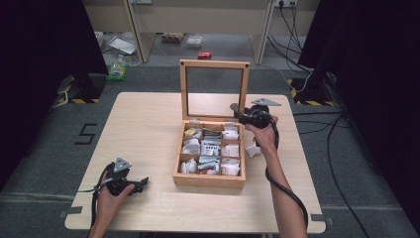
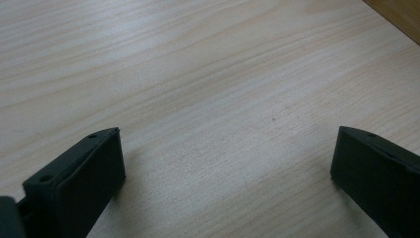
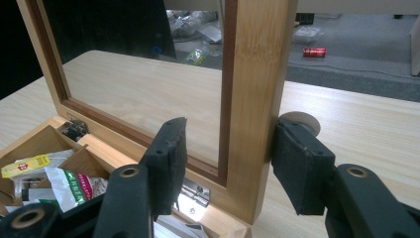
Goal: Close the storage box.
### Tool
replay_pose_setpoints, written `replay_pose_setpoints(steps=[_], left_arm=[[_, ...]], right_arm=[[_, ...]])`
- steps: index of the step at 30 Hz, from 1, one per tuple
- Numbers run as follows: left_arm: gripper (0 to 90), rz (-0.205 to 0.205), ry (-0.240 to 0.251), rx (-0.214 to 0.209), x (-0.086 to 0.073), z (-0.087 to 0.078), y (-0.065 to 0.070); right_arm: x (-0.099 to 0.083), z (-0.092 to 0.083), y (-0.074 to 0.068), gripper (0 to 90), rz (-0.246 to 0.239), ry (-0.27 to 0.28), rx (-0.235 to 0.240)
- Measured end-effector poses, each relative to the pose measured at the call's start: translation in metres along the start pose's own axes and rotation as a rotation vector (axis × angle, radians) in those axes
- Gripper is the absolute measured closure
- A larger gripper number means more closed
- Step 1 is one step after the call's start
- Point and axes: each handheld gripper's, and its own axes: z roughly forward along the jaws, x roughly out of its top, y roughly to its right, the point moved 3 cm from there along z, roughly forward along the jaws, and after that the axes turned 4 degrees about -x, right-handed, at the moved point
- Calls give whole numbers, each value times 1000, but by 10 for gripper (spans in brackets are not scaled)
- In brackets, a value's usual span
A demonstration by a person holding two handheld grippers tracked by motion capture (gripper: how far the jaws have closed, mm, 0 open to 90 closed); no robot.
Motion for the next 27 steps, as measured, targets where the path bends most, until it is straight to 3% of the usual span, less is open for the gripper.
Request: replay_pose_setpoints(steps=[10,14,27], left_arm=[[0,0,0,0,0,0,0],[0,0,0,0,0,0,0],[0,0,0,0,0,0,0]], right_arm=[[5,4,0,502,10,7,11],[6,2,-3,512,-48,-6,-22],[2,-7,-5,542,-35,44,-9]])
